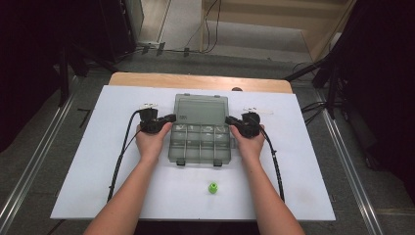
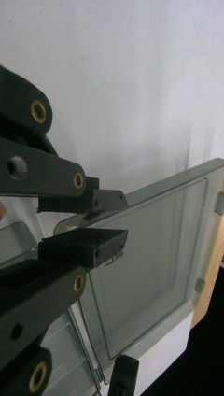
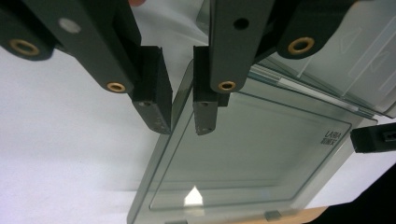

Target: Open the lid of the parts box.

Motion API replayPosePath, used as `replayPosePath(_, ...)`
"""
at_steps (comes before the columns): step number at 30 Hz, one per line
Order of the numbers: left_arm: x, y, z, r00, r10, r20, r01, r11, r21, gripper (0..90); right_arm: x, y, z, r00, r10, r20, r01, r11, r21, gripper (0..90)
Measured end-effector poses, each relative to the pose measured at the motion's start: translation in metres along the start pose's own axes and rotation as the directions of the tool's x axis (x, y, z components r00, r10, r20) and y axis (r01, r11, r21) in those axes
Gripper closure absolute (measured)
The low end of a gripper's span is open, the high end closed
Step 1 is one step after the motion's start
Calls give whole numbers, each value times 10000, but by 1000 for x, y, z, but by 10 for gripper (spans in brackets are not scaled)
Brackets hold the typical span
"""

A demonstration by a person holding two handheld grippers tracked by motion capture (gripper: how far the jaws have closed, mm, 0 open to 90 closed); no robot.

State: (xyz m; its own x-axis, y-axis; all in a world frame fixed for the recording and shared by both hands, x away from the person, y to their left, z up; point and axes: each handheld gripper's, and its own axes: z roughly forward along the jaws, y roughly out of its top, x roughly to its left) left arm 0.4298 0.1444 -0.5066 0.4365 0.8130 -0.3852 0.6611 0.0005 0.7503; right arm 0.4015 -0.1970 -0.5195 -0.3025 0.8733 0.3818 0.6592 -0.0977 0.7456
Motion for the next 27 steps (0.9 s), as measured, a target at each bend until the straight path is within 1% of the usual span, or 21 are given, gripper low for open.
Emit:
replayPosePath(1, 0, 0, 0, 10000, 18, 5, -18, 10000, 21, 785, -1, 0, 1, 9999, -164, 5, 164, 9999, -45, 749)
replayPosePath(6, 1, 0, 0, 10000, -11, 41, 11, 10000, 16, 788, -2, 0, 1, 9999, -79, -121, 79, 10000, 24, 740)
replayPosePath(7, 1, 0, -1, 9999, -13, 100, 13, 10000, -20, 782, -2, 0, 0, 9999, -35, -108, 35, 10000, 41, 718)
replayPosePath(8, 1, 0, -1, 9999, -47, 139, 48, 9999, -121, 756, -2, 0, 0, 10000, 9, -45, -9, 10000, 14, 673)
replayPosePath(9, 2, 1, -2, 9999, 11, 125, -9, 9999, -159, 713, -2, 0, -1, 10000, -17, 14, 17, 10000, -54, 608)
replayPosePath(10, 2, 1, -4, 9999, 16, 114, -14, 9998, -185, 659, -2, 0, -2, 9999, 118, 79, -117, 9998, -144, 547)
replayPosePath(11, 1, 0, -5, 9999, -25, 165, 29, 9996, -268, 626, -4, 1, -4, 9999, 118, 52, -117, 9995, -287, 505)
replayPosePath(12, 1, 0, -7, 9997, 45, 234, -38, 9995, -315, 609, -4, 1, -6, 9999, 102, -61, -104, 9993, -367, 451)
replayPosePath(13, 1, 1, -9, 9994, 243, 263, -234, 9992, -329, 494, -5, 1, -10, 10000, 32, -49, -35, 9981, -616, 349)
replayPosePath(14, -1, 0, -10, 9986, 429, 321, -415, 9982, -434, 494, -5, 1, -10, 10000, 32, -49, -35, 9981, -616, 349)
replayPosePath(15, -1, 0, -13, 9972, 648, 384, -628, 9967, -522, 462, -5, 1, -13, 10000, -8, -38, 5, 9972, -742, 316)
replayPosePath(16, -1, -1, -15, 9955, 816, 486, -785, 9950, -621, 377, -4, 0, -17, 9996, -289, -49, 283, 9944, -1015, 210)
replayPosePath(17, -2, -2, -20, 9922, 1088, 615, -1039, 9915, -783, 334, -3, -2, -19, 9993, -384, -51, 376, 9939, -1033, 142)
replayPosePath(18, -2, -2, -20, 9922, 1088, 615, -1039, 9915, -783, 300, -3, -2, -19, 9993, -384, -51, 376, 9939, -1033, 142)
replayPosePath(19, -2, -3, -23, 9905, 1194, 689, -1134, 9899, -849, 269, -2, -4, -23, 9968, -735, -299, 701, 9923, -1019, 97)
replayPosePath(20, -3, -4, -26, 9884, 1312, 763, -1238, 9878, -947, 269, -2, -4, -23, 9968, -735, -299, 701, 9923, -1019, 97)
replayPosePath(22, -3, -6, -32, 9836, 1566, 894, -1470, 9835, -1056, 180, 1, -6, -28, 9936, -1091, -296, 1054, 9887, -1068, 78)
replayPosePath(23, -2, -8, -36, 9802, 1653, 1087, -1530, 9817, -1132, 179, 2, -7, -31, 9921, -1222, -290, 1182, 9867, -1115, 56)
replayPosePath(24, -2, -9, -39, 9772, 1761, 1186, -1614, 9791, -1239, 173, 2, -8, -34, 9905, -1273, -529, 1208, 9864, -1118, 0)
replayPosePath(25, -1, -10, -42, 9747, 1871, 1222, -1711, 9766, -1305, 137, 2, -9, -37, 9892, -1229, -804, 1134, 9870, -1140, 0)
replayPosePath(27, 0, -11, -46, 9721, 1901, 1377, -1725, 9763, -1305, 112, 2, -10, -42, 9862, -1344, -968, 1224, 9852, -1202, 0)
